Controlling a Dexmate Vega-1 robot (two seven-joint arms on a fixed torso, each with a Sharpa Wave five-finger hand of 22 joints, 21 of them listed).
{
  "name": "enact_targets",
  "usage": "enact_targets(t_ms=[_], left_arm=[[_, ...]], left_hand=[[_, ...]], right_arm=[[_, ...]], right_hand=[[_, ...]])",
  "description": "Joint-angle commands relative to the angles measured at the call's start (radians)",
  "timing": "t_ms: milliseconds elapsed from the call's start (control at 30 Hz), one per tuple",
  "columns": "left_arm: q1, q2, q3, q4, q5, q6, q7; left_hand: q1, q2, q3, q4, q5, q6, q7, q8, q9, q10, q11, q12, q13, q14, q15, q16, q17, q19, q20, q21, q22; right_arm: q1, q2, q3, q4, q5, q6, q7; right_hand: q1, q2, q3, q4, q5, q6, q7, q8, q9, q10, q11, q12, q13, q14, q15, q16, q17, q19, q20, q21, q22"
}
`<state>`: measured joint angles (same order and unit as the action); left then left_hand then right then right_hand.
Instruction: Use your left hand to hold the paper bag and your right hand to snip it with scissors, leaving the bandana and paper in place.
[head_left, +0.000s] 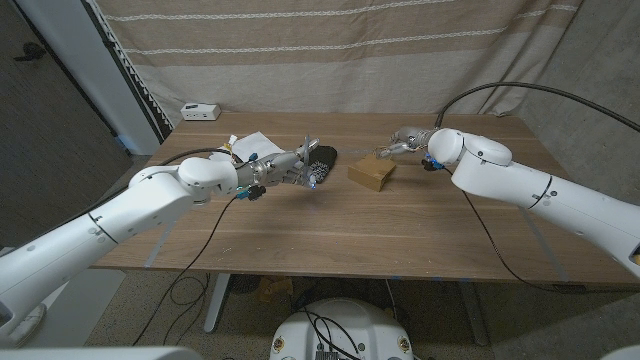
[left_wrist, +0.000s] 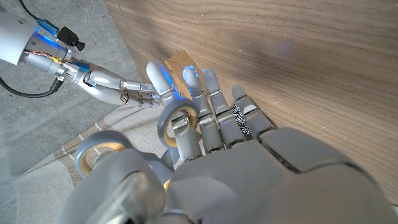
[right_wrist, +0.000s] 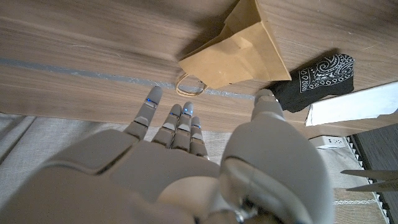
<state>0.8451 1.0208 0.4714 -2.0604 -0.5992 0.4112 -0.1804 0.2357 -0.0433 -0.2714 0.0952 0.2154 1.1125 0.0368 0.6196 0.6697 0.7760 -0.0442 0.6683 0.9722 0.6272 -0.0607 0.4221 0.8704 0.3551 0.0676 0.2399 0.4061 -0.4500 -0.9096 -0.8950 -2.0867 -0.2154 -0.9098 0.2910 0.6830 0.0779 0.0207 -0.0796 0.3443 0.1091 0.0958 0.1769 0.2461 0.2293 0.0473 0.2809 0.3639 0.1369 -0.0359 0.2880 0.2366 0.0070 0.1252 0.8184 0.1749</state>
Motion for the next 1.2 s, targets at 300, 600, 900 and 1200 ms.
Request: enact_targets(t_ms=[300, 600, 900, 1200], left_arm=[[-0.007, -0.001, 0.004, 0.011, -0.002, -0.003, -0.019], [0.001, 0.005, -0.006, 0.007, -0.011, -0.003, -0.013], [-0.005, 0.003, -0.003, 0.01, -0.01, -0.001, -0.017], [-0.017, -0.001, 0.003, 0.016, -0.007, 0.007, -0.023]], left_hand=[[-0.122, -0.137, -0.081, -0.076, 0.006, 0.181, 0.17, 0.0, 0.007, 0.002, -0.007, 0.004, 0.0, -0.007, -0.003, 0.01, 0.0, -0.001, -0.007, -0.007, 0.004], [-0.12, -0.136, -0.081, -0.083, 0.007, 0.181, 0.17, -0.004, 0.007, 0.004, -0.004, 0.005, -0.001, -0.005, -0.003, 0.014, -0.005, -0.002, -0.009, -0.007, 0.006], [-0.118, -0.135, -0.081, -0.087, 0.007, 0.183, 0.17, -0.003, 0.01, 0.005, -0.008, 0.007, 0.0, -0.006, -0.004, 0.018, -0.005, -0.001, -0.01, -0.007, 0.007], [-0.115, -0.134, -0.08, -0.092, 0.008, 0.187, 0.17, -0.003, 0.011, -0.002, -0.006, 0.011, 0.01, -0.007, -0.004, 0.021, -0.009, -0.001, -0.011, -0.007, 0.008]], right_arm=[[0.014, 0.031, -0.072, 0.009, -0.085, -0.009, 0.037], [0.026, 0.05, -0.102, 0.027, -0.126, -0.008, 0.063], [0.026, 0.066, -0.115, 0.046, -0.149, 0.0, 0.082], [0.03, 0.082, -0.134, 0.064, -0.194, 0.005, 0.089]], right_hand=[[-0.02, -0.005, -0.021, -0.001, 0.03, -0.067, 0.022, 0.004, -0.013, -0.063, 0.024, -0.007, 0.021, -0.055, 0.028, -0.03, -0.007, -0.035, 0.016, -0.038, 0.001], [-0.029, -0.006, -0.033, 0.0, 0.047, -0.089, 0.032, 0.011, -0.023, -0.105, 0.037, -0.012, 0.031, -0.08, 0.042, -0.048, -0.015, -0.054, 0.015, -0.069, -0.002], [-0.034, -0.008, -0.039, 0.001, 0.054, -0.095, 0.041, 0.014, -0.026, -0.119, 0.043, -0.012, 0.035, -0.086, 0.038, -0.053, -0.017, -0.057, 0.014, -0.081, -0.002], [-0.034, -0.01, -0.046, -0.002, 0.066, -0.135, 0.051, 0.007, -0.032, -0.129, 0.041, -0.011, 0.038, -0.097, 0.034, -0.063, -0.025, -0.051, 0.008, -0.097, -0.002]])
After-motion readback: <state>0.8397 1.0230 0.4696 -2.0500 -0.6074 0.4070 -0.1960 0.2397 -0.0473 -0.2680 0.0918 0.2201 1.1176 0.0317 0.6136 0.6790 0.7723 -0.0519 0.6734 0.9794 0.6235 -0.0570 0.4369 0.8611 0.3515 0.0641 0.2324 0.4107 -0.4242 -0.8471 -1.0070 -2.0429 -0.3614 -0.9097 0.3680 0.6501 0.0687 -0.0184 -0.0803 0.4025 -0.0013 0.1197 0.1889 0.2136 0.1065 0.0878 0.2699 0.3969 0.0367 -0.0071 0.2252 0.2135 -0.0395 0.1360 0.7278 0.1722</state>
